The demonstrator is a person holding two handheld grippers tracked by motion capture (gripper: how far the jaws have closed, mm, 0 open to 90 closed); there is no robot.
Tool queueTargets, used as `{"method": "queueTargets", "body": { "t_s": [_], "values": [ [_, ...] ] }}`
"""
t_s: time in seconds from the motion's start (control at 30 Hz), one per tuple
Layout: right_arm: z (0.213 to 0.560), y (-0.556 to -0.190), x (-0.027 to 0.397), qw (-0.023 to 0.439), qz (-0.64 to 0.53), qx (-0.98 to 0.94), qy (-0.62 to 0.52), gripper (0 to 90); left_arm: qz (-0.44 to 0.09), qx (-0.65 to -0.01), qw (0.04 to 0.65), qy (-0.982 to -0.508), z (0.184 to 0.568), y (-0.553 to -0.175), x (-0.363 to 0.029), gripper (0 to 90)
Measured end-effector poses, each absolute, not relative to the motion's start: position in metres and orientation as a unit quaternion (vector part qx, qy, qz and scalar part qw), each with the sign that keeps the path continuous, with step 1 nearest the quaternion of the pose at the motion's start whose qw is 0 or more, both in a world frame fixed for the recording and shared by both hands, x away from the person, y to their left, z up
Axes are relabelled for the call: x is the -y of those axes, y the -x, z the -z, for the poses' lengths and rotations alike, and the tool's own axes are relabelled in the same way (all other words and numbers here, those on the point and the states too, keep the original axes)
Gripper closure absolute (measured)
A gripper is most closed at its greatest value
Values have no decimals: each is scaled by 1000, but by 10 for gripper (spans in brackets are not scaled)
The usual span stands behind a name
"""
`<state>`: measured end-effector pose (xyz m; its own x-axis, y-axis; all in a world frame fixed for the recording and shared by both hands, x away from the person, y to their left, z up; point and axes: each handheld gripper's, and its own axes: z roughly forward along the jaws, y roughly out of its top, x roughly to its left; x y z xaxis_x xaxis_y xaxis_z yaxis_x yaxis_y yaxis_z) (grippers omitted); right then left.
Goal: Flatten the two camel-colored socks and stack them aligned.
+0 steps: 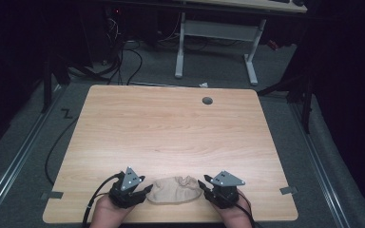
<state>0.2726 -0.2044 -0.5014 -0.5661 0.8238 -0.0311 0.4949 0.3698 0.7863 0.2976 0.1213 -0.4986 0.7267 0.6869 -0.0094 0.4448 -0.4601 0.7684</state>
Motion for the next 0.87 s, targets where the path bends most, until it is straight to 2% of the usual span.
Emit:
{"method": "queueTargets", "body": {
  "t_s": [0.13, 0.17, 0.27, 0.37, 0.43, 0.87],
  "values": [
    [507, -284, 227, 234, -383, -781, -434, 617, -159, -366, 420, -815, 495, -316, -145, 503],
    [508, -291, 246, 233, -394, -764, -455, 603, -159, -386, 428, -802, 495, -326, -159, 497],
    [508, -295, 264, 242, -399, -745, -477, 587, -168, -401, 426, -793, 496, -334, -172, 485],
    [511, -299, 296, 284, -380, -718, -510, 558, -205, -421, 411, -782, 498, -346, -197, 461],
    [514, -301, 309, 289, -372, -707, -528, 549, -207, -440, 403, -776, 501, -352, -207, 443],
    [517, -304, 309, 290, -365, -702, -538, 512, -213, -439, 400, -775, 502, -351, -210, 410]
  ]
}}
